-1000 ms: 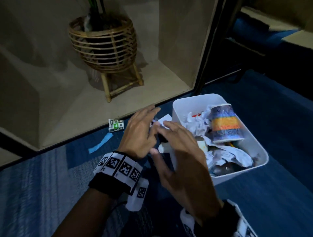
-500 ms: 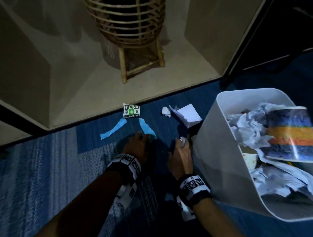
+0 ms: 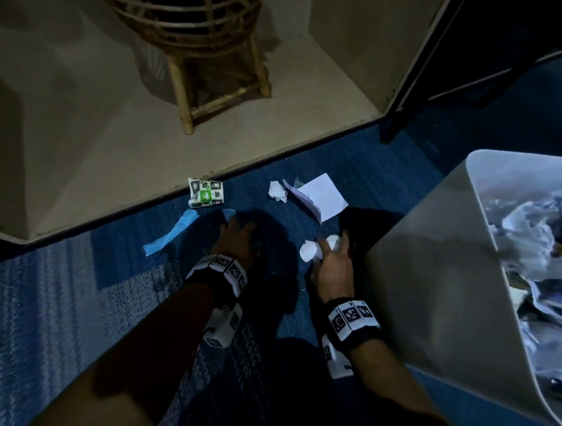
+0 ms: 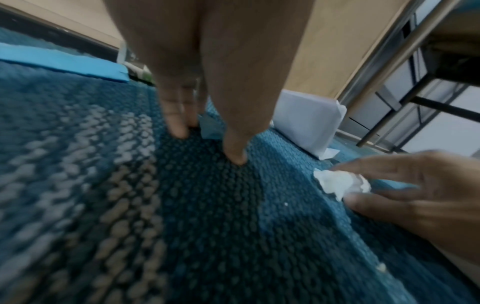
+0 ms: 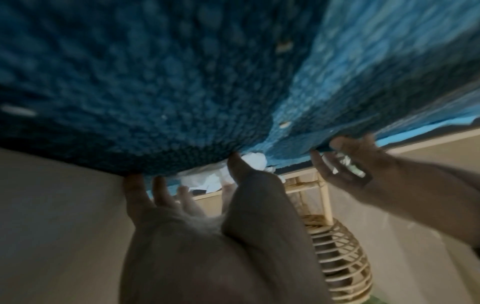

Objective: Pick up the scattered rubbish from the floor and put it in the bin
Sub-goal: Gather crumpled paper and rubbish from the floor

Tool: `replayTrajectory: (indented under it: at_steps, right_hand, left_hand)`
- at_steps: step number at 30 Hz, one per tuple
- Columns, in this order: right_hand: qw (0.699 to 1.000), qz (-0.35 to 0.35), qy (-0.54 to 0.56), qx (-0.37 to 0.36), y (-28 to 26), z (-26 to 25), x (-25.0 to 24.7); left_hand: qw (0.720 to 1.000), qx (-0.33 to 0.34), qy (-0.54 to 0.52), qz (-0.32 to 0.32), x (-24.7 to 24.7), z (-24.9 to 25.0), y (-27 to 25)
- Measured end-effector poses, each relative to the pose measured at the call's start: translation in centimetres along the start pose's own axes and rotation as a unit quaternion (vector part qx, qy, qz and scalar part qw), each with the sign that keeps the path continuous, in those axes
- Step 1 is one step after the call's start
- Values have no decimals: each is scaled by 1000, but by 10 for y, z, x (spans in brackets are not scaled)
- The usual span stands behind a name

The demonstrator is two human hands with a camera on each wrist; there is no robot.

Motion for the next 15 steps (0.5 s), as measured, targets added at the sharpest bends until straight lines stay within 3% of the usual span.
replayTrajectory:
  at_steps: [2,7,12,15]
  right_hand:
    - [1000,11,-13,-11,0,-4,-2]
    - [999,47,4,-27,-10,-8,-8]
    - [993,79,63,-68,-35,-29,-43]
    - [973,151,132,-115,-61,-48,-86]
  left_hand:
    - [999,22,-36,34,-5,6,0]
    - [995,-3,-74,69,-8,9,-20]
    - [985,68,-113,114,-29,25,-57]
    - [963,105,-170,179,-64,46,-85]
Point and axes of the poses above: each hand's wrist, its own y-axis towards the middle knuckle, its own x-axis out of the palm, z = x × y, the point moved 10 cm from there along y, towards the middle knuckle, and after that the axes turned 3 degrees about -y, right-handed, at the moved point
